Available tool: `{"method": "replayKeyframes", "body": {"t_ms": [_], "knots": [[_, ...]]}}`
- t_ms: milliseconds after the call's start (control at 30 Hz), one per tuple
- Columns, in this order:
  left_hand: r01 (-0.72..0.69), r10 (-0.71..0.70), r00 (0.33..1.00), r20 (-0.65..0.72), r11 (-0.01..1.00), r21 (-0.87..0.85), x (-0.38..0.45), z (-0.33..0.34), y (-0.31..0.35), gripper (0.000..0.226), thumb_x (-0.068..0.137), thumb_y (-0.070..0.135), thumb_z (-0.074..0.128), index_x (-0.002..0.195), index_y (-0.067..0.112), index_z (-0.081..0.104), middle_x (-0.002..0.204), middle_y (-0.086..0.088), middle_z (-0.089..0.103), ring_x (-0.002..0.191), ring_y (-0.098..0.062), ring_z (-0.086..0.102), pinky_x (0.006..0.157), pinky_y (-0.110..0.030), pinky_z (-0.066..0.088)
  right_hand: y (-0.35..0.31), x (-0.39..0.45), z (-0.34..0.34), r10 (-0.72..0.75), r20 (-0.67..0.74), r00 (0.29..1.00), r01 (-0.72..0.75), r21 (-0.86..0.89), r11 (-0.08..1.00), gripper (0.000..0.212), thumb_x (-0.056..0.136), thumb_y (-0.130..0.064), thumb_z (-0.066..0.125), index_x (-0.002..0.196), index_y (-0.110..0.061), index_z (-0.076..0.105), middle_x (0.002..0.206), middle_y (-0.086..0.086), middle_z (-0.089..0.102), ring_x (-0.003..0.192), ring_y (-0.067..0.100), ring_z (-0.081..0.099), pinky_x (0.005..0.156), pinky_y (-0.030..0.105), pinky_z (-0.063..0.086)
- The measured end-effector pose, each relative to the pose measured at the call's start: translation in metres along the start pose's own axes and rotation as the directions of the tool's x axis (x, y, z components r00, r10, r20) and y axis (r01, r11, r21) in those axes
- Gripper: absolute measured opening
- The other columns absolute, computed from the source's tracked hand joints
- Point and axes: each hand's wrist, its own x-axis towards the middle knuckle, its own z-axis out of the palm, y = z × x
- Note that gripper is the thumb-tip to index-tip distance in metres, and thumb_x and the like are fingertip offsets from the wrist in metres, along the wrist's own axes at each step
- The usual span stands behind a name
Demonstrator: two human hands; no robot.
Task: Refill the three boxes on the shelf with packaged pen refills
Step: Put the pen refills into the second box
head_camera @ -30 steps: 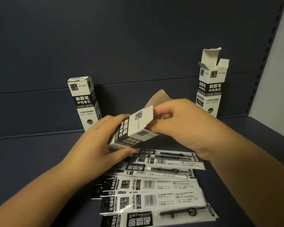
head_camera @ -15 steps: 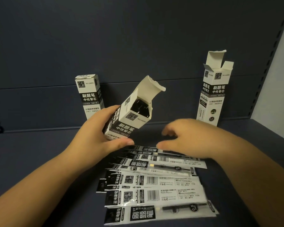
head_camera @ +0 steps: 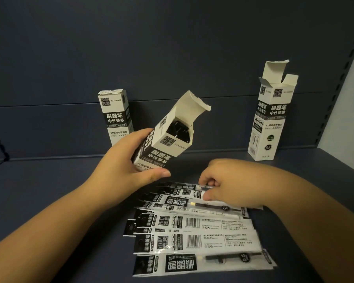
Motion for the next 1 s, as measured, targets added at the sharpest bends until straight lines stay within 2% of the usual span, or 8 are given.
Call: {"method": "replayKeyframes", "body": {"t_ms": [300,567,667,767,1000], "knots": [[-0.003,0.003,1.000,0.006,1.000,-0.003,-0.0003,0.0000,0.0012,0.062,0.060,0.063,0.071,0.115,0.067,0.042,0.116,0.043,0.055,0.110,0.015,0.054,0.083,-0.002,0.045,0.0010,-0.0010,0.0021,0.000,-0.049,0.999,0.003,0.057,0.998,0.013,0.093,-0.041,0.067,0.102,-0.033,0.064,0.096,-0.012,0.061,0.088,0.007,0.061,0.079,0.030,0.054],[-0.014,0.014,1.000,0.005,1.000,-0.016,-0.0001,-0.0001,0.0043,0.059,0.061,0.060,0.071,0.114,0.061,0.044,0.112,0.044,0.056,0.107,0.017,0.055,0.083,0.000,0.041,0.0003,-0.0004,-0.0003,-0.013,-0.070,0.997,0.015,0.033,0.999,0.013,0.099,-0.029,0.058,0.106,-0.031,0.069,0.091,-0.011,0.065,0.081,0.007,0.059,0.069,0.025,0.046],[-0.010,0.010,1.000,0.003,1.000,-0.014,-0.0002,0.0000,0.0038,0.061,0.061,0.059,0.072,0.115,0.062,0.044,0.112,0.044,0.056,0.107,0.017,0.055,0.083,0.000,0.041,-0.0015,-0.0016,-0.0011,-0.008,-0.089,0.996,0.010,0.022,1.000,0.015,0.097,-0.028,0.058,0.103,-0.032,0.071,0.093,-0.010,0.069,0.083,0.008,0.063,0.075,0.030,0.055],[-0.007,0.007,1.000,0.002,1.000,-0.012,-0.0003,0.0002,0.0031,0.061,0.061,0.060,0.072,0.115,0.062,0.044,0.114,0.043,0.056,0.109,0.016,0.055,0.084,-0.001,0.041,-0.0020,-0.0036,-0.0017,0.006,-0.117,0.993,-0.003,0.023,1.000,0.016,0.096,-0.030,0.057,0.100,-0.033,0.072,0.095,-0.012,0.070,0.086,0.008,0.065,0.080,0.037,0.058],[-0.004,0.004,1.000,0.002,1.000,-0.001,-0.0006,-0.0002,0.0021,0.063,0.062,0.060,0.072,0.117,0.063,0.042,0.115,0.042,0.056,0.109,0.016,0.054,0.085,0.000,0.041,-0.0046,-0.0043,-0.0042,0.017,-0.195,0.981,-0.013,0.022,1.000,0.018,0.086,-0.021,0.057,0.088,-0.032,0.070,0.083,-0.009,0.070,0.073,0.013,0.066,0.070,0.043,0.060]]}}
